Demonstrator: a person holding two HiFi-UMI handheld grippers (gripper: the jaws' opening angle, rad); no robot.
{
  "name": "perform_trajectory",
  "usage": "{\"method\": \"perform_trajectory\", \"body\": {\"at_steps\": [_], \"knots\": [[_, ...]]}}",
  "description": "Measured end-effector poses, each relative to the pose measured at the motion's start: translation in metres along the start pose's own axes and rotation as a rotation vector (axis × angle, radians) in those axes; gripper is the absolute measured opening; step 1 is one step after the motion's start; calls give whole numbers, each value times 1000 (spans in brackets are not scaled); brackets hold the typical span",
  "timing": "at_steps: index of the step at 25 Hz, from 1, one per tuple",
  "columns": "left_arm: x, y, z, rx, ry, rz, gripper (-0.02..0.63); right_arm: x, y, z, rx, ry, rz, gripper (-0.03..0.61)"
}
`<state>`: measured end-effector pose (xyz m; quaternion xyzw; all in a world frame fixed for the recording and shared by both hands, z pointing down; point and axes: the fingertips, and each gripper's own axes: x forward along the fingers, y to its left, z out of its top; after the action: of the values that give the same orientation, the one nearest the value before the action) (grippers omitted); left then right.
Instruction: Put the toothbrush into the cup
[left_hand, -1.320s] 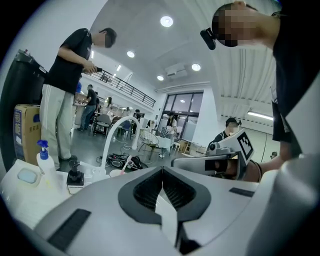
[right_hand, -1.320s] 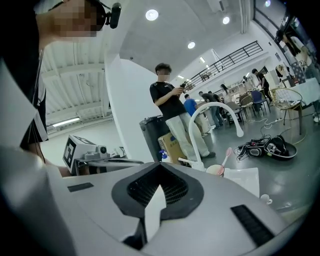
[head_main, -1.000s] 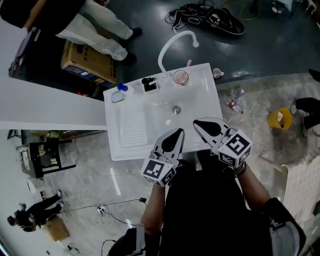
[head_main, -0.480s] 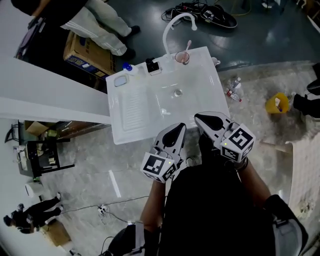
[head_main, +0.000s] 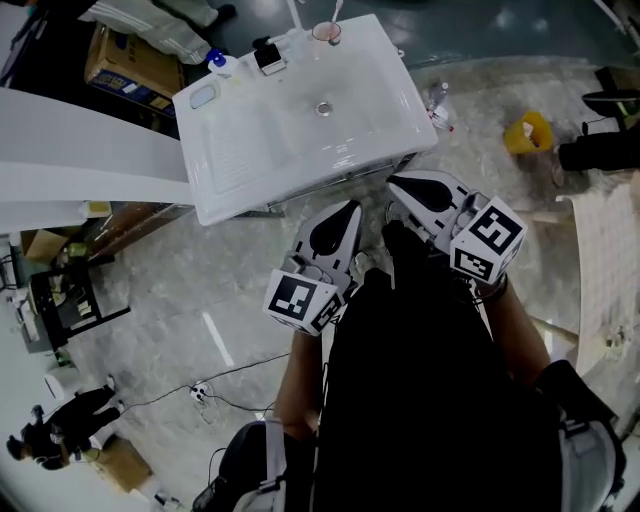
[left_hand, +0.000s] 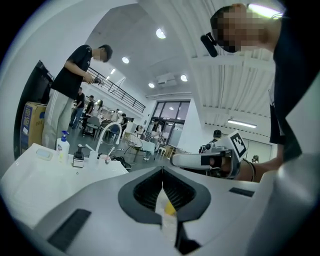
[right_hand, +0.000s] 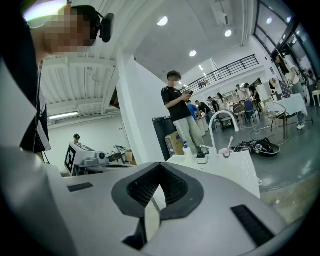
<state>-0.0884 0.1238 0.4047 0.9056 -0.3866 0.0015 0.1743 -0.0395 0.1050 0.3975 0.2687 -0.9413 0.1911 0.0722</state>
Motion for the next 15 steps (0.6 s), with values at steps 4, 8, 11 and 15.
{"method": "perform_trajectory", "body": {"at_steps": [4, 8, 11, 15], "knots": [[-7, -20, 0, 14, -9, -11, 11, -16, 11, -6, -7, 3, 1, 14], [-6, -33, 5, 12, -7, 6, 11, -26, 18, -3, -11, 2, 19, 14], [4, -41, 4, 20, 6, 12, 11, -32, 16, -2, -18, -1, 39, 14], [14, -59, 6, 35, 2, 12, 11, -46, 17, 1, -36, -1, 70, 14]]}}
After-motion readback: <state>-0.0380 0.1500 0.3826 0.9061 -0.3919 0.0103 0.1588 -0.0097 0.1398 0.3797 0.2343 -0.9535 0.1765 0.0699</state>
